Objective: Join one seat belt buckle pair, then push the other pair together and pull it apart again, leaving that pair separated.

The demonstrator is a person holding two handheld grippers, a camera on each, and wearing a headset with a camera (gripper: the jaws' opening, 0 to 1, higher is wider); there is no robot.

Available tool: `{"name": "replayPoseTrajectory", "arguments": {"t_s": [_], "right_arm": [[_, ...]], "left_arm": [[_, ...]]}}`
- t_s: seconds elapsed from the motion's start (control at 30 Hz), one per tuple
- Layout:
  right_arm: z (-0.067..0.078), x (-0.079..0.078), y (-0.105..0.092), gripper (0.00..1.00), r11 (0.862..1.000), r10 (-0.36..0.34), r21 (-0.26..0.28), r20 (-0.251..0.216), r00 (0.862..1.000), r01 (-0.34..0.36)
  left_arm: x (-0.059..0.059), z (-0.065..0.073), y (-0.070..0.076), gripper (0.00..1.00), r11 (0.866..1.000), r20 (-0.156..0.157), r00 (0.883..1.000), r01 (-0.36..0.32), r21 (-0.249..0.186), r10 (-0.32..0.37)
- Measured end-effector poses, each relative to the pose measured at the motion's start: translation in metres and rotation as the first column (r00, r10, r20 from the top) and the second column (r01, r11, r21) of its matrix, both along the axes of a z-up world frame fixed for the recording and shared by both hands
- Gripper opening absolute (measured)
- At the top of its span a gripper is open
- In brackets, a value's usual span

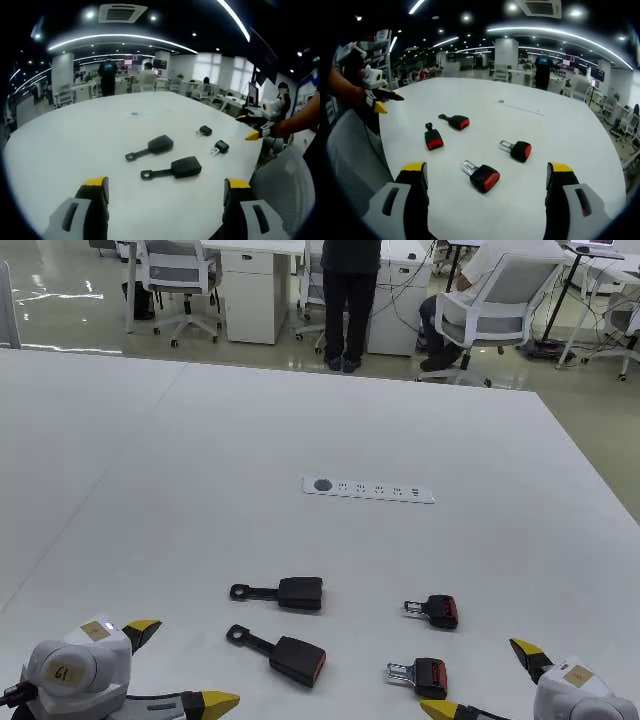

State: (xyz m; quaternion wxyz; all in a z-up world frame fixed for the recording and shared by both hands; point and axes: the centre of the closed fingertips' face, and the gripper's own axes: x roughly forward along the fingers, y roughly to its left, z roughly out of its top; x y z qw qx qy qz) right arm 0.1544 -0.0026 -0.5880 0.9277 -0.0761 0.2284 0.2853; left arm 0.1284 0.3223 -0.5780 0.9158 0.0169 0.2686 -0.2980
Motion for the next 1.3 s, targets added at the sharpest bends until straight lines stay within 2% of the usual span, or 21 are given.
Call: {"name": "replayPoseTrajectory", "arguments": {"t_s": [0.67, 1.3], "right_arm": [[-0.0002, 0.0025, 0.0001, 0.99, 1.000, -0.005, 0.001, -0.003, 1.000, 0.005], [-0.0045, -0.0009, 0.0006, 0.99, 1.000, 0.006, -0.014, -0.013, 1.000, -0.006]], "left_arm": [[0.0049, 0.0009, 0.0027, 0.97, 1.000, 0.002, 1.000, -0.007, -0.006, 0.007], [0.0014, 0.0027, 0.0007, 0.97, 1.000, -0.003, 1.000, -0.005, -0.006, 0.005]]}}
